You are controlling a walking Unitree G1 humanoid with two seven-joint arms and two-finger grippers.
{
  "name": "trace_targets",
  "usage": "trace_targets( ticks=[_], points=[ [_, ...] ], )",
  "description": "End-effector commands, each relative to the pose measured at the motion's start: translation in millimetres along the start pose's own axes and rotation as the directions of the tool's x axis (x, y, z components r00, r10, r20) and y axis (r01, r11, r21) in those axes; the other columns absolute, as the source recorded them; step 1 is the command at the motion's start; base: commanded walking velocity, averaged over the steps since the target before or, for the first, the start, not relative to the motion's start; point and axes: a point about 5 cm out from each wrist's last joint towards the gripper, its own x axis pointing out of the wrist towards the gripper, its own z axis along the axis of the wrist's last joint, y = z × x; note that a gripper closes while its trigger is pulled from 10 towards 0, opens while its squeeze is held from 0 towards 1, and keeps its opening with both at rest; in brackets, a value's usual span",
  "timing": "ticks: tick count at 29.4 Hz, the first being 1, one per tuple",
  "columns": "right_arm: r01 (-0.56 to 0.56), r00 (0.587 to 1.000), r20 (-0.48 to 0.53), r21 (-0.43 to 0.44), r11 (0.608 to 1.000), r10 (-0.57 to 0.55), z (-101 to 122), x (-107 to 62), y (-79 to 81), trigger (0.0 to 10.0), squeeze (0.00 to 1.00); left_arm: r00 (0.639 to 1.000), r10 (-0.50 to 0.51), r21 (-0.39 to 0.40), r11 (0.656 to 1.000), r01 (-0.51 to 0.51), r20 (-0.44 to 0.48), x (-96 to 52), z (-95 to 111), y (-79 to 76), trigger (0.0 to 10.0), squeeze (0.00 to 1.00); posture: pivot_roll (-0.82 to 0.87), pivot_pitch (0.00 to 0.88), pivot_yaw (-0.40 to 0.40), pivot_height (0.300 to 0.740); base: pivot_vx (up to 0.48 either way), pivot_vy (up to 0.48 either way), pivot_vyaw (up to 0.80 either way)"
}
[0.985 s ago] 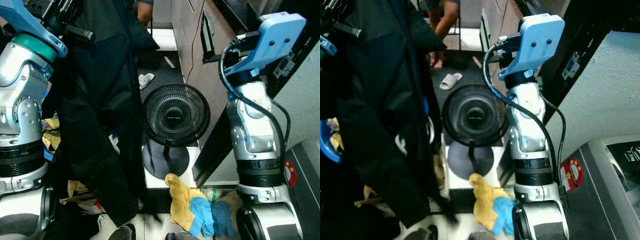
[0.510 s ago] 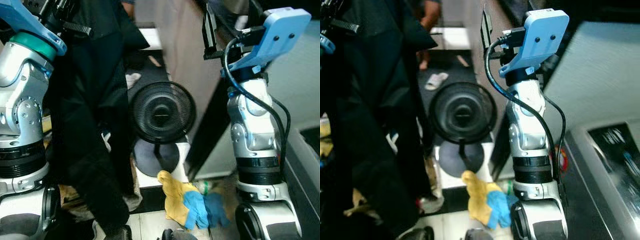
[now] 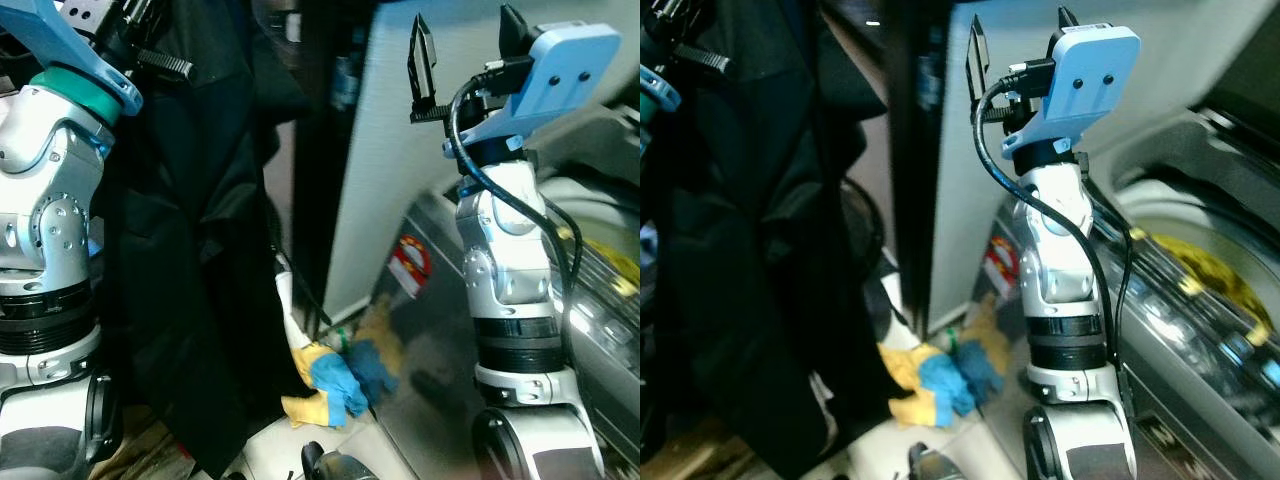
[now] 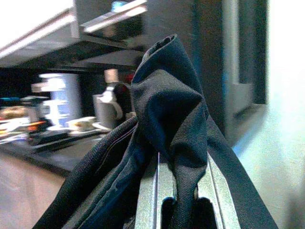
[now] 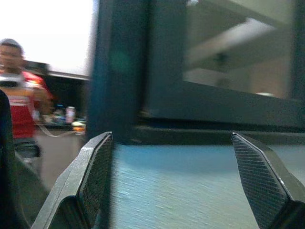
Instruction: Clothes washing
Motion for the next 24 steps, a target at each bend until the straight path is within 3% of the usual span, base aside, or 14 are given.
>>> trace_targets(
  ticks=[1,24],
  points=[
    [0.013,1.0,-0.01,0.008,1.0,-0.013,-1.5,-1.8,-1.5,10.0,0.0,0.998,-0.017,0.018,1.0,0.016,0.069,-0.4,15.8,-2.8,10.0,0.0,0.08,0.017,0.041,0.74,0.0,0.0,-0.8],
    [0.011,1.0,-0.025,0.012,1.0,-0.011,-4.1,-2.9,-0.8,10.0,0.0,0.998,-0.009,0.013,1.0,0.008,0.055,-0.8,13.0,-1.0,10.0,0.0,0.08,0.022,0.044,0.74,0.0,0.0,-0.8]
  ],
)
